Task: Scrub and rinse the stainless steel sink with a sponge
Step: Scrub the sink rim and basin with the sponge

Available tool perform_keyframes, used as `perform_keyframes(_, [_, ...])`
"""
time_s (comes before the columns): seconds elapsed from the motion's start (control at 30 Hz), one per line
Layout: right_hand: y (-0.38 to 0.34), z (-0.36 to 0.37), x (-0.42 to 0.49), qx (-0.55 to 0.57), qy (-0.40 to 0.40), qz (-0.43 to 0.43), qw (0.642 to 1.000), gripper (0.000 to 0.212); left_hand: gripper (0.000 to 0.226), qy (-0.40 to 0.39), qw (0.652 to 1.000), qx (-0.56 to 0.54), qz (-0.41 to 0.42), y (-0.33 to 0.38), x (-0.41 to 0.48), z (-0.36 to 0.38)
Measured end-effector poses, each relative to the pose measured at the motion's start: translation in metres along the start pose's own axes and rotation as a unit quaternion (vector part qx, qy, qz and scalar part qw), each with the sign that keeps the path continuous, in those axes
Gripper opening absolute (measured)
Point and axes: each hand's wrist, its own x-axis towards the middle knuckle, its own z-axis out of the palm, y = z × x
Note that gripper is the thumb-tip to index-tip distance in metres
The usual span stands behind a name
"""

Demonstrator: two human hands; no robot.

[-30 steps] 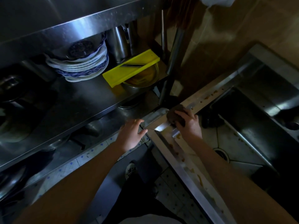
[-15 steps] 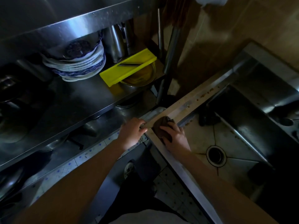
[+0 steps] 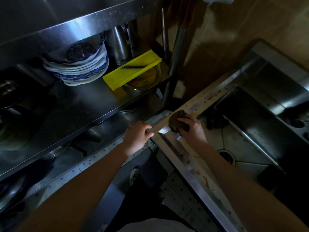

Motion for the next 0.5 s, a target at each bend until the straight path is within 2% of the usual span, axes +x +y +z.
perform_keyframes(0.17, [-0.014,-0.001,-0.011,0.07,0.005,0.009,0.997,0.038,0.028,0.0,1.0,0.007,0.007,-0.007,0.003,-0.007])
perform_keyframes(0.3, [-0.034,0.014,-0.032,0.083,-0.039,-0.01,0.996,0.038,0.026,0.012,1.0,0.009,0.001,-0.011,0.002,-0.009])
perform_keyframes(0.4, [-0.041,0.03,-0.042,0.053,-0.054,-0.03,0.997,0.037,0.027,0.009,1.0,-0.005,-0.004,-0.012,0.0,-0.011])
perform_keyframes(0.5, [-0.041,0.036,-0.042,0.002,-0.034,-0.028,0.999,0.04,0.025,0.016,0.999,-0.026,-0.012,-0.013,-0.003,-0.012])
